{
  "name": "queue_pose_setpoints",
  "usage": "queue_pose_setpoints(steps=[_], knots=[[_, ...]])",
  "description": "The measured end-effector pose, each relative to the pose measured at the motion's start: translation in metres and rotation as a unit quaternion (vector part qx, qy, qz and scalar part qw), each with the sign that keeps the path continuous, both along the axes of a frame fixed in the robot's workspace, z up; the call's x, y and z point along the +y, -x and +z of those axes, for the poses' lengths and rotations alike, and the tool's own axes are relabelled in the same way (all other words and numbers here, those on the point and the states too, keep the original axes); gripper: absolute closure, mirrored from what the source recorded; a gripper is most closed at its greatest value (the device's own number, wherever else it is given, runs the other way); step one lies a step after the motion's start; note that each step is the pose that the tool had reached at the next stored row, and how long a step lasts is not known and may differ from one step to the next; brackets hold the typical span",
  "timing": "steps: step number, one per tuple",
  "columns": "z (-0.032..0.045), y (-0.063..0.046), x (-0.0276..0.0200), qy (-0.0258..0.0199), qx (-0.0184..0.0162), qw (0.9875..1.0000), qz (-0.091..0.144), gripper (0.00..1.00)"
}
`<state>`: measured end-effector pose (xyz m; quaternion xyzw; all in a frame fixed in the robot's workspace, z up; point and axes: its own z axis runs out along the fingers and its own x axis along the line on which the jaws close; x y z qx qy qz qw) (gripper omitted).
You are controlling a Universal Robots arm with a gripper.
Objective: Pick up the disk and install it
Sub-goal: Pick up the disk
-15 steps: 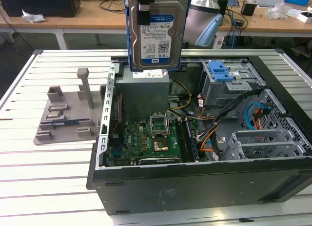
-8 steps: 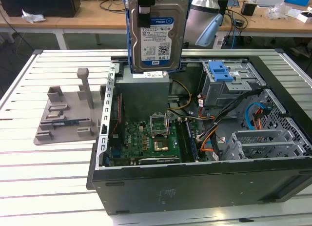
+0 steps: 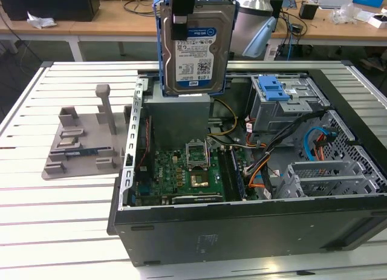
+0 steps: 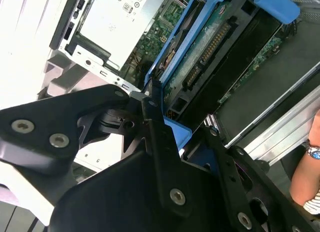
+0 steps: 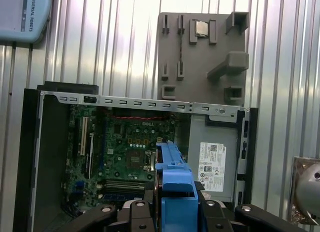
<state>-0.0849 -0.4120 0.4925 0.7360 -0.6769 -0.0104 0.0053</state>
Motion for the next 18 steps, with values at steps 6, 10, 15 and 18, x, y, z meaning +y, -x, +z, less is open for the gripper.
queue_pose_setpoints(steps=[6,10,15,18], knots=[[-0.0016,-0.009,-0.0015,0.0001,0.0,1.0,0.0,0.63],[-0.0017,-0.017,-0.0015,0.0001,0.0001,1.0,0.0,0.63],[-0.0017,-0.026,-0.0015,0.0001,0.0001,1.0,0.0,0.63],[-0.0018,-0.032,-0.0015,0.0001,0.0,1.0,0.0,0.63]])
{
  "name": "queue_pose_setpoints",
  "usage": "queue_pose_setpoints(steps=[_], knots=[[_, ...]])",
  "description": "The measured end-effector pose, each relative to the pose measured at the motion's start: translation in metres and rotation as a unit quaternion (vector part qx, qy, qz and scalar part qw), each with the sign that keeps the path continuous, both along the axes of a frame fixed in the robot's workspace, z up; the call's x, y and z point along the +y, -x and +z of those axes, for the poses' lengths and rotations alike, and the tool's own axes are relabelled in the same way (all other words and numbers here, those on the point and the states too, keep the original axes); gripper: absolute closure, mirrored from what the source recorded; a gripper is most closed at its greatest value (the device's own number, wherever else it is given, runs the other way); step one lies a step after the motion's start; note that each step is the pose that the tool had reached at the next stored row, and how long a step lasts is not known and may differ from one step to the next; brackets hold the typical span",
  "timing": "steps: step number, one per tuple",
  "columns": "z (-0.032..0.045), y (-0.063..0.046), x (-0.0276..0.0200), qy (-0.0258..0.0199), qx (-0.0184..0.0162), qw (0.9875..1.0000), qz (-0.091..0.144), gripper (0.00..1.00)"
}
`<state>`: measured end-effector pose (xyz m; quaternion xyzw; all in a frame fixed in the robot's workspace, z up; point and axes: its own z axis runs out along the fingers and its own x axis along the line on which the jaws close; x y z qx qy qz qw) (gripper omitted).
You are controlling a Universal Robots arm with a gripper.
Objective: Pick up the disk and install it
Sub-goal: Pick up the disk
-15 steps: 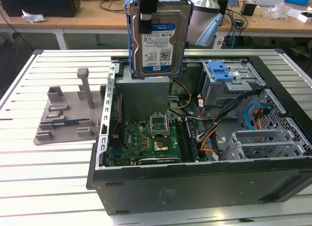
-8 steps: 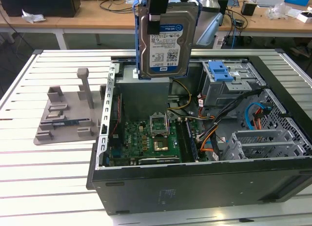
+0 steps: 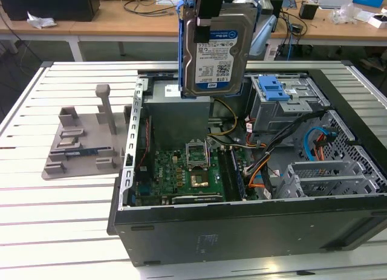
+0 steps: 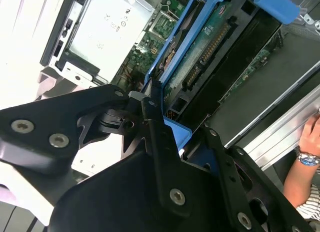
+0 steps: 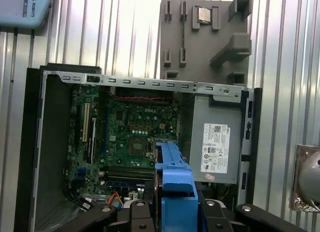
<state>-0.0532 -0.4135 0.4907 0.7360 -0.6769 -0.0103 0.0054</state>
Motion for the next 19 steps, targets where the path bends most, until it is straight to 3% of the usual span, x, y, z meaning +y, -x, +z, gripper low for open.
queue_pose_setpoints(steps=[13,19], knots=[[-0.0004,-0.019,0.0,0.0,0.0,1.0,0.0,0.63],[-0.0008,-0.034,0.0,0.0,0.0001,1.0,0.0,0.63]])
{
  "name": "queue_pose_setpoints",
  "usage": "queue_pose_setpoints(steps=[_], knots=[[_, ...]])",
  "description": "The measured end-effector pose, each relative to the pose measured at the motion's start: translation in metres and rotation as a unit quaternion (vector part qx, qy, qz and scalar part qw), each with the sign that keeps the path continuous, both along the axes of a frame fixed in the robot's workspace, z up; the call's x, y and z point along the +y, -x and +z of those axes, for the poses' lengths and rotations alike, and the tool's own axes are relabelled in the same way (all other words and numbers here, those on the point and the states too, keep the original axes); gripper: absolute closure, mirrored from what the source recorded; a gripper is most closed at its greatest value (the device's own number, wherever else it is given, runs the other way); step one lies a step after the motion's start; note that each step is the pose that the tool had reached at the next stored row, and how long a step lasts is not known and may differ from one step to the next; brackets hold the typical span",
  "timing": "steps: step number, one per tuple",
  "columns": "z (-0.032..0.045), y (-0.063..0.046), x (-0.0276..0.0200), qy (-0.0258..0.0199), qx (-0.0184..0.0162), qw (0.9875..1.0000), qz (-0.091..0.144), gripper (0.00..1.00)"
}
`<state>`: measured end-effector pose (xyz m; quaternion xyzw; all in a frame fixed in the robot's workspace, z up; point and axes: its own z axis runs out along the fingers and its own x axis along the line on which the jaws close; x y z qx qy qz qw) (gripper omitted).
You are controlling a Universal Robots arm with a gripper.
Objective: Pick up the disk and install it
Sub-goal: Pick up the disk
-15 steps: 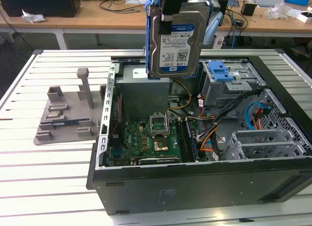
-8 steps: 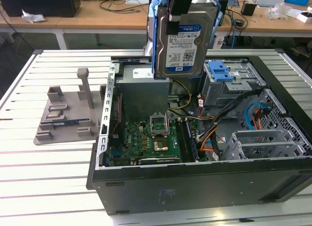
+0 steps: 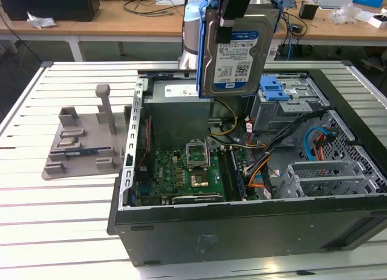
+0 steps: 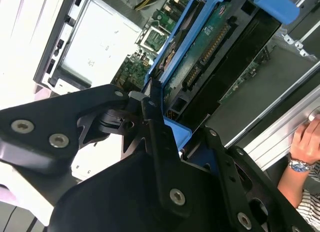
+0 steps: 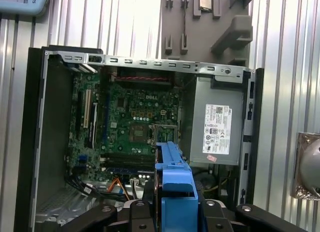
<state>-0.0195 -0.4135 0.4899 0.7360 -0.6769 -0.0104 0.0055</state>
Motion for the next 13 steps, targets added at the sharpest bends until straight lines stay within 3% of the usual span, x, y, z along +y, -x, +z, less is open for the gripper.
queue_pose_setpoints(steps=[11,13], knots=[[-0.0018,-0.032,0.0,0.0001,0.0011,1.0,0.0,0.63],[-0.0028,-0.034,-0.004,0.0,0.0012,1.0,0.0,0.63]])
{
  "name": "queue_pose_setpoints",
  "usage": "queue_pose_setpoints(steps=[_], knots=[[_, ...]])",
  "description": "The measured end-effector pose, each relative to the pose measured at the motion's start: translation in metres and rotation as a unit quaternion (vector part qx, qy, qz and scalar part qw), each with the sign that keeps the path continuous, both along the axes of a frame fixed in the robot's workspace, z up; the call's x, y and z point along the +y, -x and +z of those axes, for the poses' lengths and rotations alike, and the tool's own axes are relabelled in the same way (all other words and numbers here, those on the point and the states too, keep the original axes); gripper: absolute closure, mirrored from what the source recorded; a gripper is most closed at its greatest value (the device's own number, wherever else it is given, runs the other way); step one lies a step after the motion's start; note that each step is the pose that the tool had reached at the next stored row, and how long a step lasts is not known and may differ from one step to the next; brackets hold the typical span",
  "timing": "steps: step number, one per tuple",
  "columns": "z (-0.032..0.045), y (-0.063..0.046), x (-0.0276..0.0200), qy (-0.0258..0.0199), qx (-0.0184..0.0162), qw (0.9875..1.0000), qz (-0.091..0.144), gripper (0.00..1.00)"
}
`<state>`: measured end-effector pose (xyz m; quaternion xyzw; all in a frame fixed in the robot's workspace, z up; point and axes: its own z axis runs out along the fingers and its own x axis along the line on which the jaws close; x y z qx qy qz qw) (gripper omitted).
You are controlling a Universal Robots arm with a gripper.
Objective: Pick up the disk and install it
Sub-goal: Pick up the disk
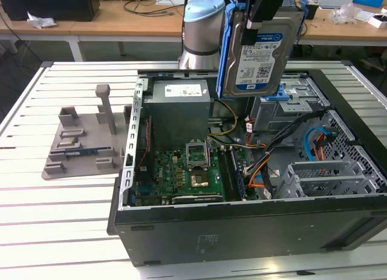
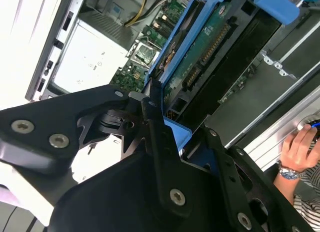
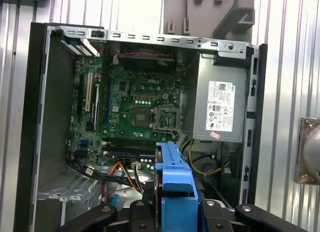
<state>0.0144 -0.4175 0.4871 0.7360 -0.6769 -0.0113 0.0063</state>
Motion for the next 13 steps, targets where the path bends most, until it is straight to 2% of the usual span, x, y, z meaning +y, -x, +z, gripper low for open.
queue_pose_setpoints(steps=[2,7,13], knots=[[-0.0004,0.0,-0.0074,0.0,0.0,1.0,0.0,0.63],[-0.0007,0.0,-0.0159,0.0,0.0,1.0,0.0,0.63],[-0.0012,0.0,-0.023,0.0001,0.0,1.0,0.0,0.63]])
